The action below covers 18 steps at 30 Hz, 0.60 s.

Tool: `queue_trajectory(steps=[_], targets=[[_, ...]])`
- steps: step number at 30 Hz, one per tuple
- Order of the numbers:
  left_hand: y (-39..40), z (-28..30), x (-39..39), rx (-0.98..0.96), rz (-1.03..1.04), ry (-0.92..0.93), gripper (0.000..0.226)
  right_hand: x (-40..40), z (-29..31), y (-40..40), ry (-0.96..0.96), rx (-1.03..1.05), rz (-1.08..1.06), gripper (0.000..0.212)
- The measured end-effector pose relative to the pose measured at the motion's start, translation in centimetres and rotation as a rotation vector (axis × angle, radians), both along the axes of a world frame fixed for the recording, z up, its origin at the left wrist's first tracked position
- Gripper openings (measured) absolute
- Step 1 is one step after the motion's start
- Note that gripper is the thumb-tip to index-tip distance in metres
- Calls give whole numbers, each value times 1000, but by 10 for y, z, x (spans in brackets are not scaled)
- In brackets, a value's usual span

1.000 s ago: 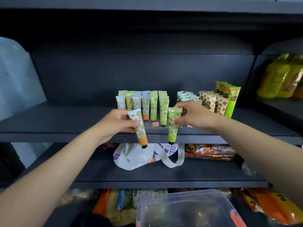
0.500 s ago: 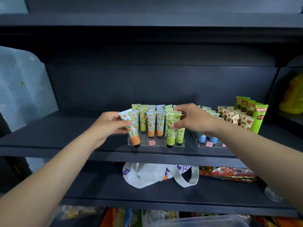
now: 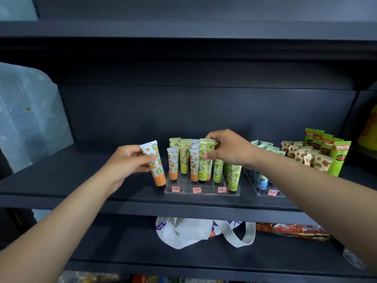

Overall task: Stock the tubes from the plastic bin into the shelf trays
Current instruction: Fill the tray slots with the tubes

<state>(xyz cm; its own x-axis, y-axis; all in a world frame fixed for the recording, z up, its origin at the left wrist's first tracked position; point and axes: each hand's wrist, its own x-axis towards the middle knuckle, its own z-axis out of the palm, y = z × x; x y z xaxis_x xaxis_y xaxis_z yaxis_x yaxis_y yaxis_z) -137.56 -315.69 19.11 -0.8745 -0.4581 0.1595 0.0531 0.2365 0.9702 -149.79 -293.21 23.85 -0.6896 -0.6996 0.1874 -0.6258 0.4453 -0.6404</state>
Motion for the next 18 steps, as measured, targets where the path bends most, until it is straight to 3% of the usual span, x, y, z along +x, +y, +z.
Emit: queue_trajectory(steps=[18], targets=[[-38,-32,-2,110,82,70,9,-23,12,-71,258,288,63,20]])
